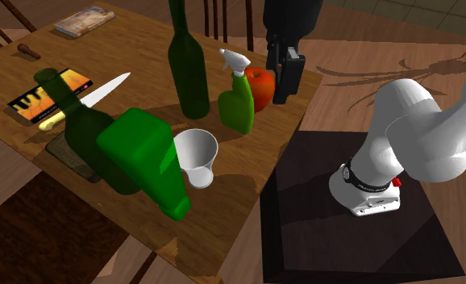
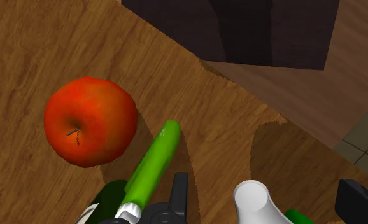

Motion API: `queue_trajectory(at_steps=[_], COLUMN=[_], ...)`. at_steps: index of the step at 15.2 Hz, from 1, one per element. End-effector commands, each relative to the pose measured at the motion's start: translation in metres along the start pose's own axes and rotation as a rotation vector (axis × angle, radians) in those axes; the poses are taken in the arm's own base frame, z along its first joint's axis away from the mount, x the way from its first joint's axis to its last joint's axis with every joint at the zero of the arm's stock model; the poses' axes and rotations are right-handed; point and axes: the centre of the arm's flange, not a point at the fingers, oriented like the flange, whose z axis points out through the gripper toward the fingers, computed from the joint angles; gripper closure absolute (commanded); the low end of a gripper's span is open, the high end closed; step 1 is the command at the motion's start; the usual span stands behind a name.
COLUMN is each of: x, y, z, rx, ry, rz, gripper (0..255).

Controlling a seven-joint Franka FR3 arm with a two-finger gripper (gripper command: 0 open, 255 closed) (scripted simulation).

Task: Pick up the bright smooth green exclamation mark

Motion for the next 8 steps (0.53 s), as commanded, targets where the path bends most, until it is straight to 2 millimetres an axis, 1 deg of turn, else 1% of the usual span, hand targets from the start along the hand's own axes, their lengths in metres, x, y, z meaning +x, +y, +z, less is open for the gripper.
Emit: queue_trajectory(at_steps=[1,4,8], x=[0.0,0.021,0.056], y=[0.0,-0.031,-0.069], z=[0.0,-0.013,-0.031], rx=[0.0,0.006,0.015], ry=[0.0,-0.022,-0.052], rz=[0.0,0.121,0.282], gripper=[0,0,0])
